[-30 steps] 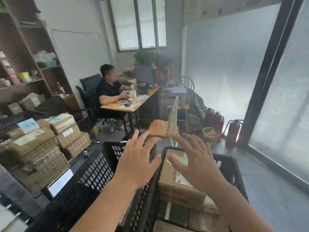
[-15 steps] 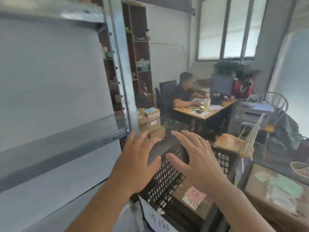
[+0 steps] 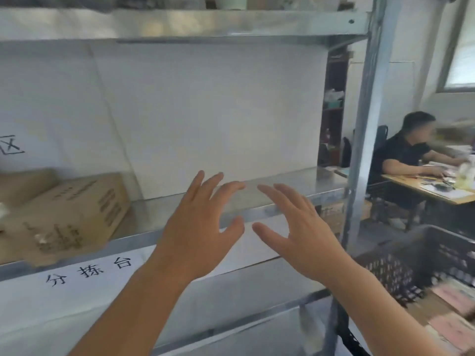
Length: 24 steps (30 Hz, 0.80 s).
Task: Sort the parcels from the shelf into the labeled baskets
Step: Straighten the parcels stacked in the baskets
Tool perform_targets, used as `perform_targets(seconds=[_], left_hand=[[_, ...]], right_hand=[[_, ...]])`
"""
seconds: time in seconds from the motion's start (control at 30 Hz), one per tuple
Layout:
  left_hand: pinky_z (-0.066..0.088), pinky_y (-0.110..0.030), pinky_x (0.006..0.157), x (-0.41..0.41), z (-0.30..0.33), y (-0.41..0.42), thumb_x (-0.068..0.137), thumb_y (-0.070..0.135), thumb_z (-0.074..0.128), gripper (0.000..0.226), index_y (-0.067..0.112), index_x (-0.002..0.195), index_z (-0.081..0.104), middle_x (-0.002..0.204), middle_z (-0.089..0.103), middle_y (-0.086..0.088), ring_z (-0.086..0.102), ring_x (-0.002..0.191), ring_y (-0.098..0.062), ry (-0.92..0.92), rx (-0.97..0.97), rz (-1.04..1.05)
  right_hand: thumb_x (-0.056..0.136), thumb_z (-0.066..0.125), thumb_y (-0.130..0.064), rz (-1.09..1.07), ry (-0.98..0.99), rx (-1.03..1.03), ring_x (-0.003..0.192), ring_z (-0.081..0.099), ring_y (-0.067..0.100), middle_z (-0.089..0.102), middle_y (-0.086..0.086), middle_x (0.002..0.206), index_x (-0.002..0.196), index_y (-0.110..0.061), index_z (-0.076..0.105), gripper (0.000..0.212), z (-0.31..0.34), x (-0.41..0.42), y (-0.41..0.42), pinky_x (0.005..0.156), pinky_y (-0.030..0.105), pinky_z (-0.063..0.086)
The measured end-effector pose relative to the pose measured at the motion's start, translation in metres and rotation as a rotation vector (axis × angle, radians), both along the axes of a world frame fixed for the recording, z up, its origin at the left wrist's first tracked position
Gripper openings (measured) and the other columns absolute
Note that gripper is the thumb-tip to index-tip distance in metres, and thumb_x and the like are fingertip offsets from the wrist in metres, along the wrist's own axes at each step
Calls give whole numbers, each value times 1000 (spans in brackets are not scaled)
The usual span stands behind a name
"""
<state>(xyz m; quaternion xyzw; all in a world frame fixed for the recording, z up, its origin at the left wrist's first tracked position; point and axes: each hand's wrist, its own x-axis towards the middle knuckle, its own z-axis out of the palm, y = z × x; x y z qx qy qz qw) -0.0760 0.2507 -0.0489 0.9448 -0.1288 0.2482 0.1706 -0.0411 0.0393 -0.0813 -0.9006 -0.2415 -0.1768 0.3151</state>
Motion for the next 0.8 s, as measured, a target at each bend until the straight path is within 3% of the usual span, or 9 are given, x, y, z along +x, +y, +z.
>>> perform_targets(seconds=[0.1,0.17,0.23,0.33,0.47,0.53,0.6,0.7,0.8], left_hand=[[18,-33,124,-21,11,50,96,52,47,56,56,149,31,168,18,25,-9,158,1,-35,-32,107],[18,-39,125,-36,18,82,96,49,50,58,60,148,27,167,22,23,-5,159,-2,-57,-51,178],[22,-45,125,-51,25,114,95,46,51,59,59,147,27,165,28,19,3,160,-10,-79,-77,238],[30,-42,121,-71,33,158,97,41,55,56,51,148,35,157,38,14,22,154,-14,-134,-72,365],[40,-38,105,-91,42,203,94,38,61,61,51,148,36,150,38,17,31,145,-8,-104,-101,514],[37,-35,95,-94,45,217,95,39,61,62,55,147,32,149,39,17,33,142,-9,-67,-93,581],[39,-38,97,-92,46,227,96,41,59,61,56,147,30,153,38,14,34,143,-14,-32,-77,607],[40,-41,105,-85,46,238,98,47,55,61,56,150,26,160,33,14,32,147,-16,22,-53,638],[42,-44,107,-71,44,245,97,51,52,58,54,150,29,156,39,15,39,141,-21,30,-19,633]], right_hand=[[96,53,-65,114,-31,30,150,25,6,23,-22,165,156,-59,21,68,11,2,54,113,32,33],[95,54,-64,205,-29,49,148,28,7,27,-22,163,155,-59,22,68,17,2,90,116,32,32],[95,55,-64,288,-35,57,147,31,7,30,-22,161,155,-58,23,68,22,2,125,118,33,33],[95,56,-63,391,-48,46,144,34,6,32,-23,159,156,-54,26,69,30,-1,174,116,33,35],[89,52,-70,508,-13,64,143,36,7,33,-26,157,154,-52,30,71,35,0,227,117,37,36],[88,52,-71,544,-9,62,143,37,9,34,-24,157,154,-53,30,73,36,5,248,117,37,36],[93,57,-66,557,7,41,143,35,10,33,-22,158,156,-50,29,71,36,11,266,115,35,35],[84,47,-78,552,18,1,144,36,14,31,-20,160,157,-50,28,80,39,22,286,116,43,38],[83,42,-81,541,44,-32,143,38,20,32,-18,160,156,-50,30,81,38,33,303,115,48,39]])
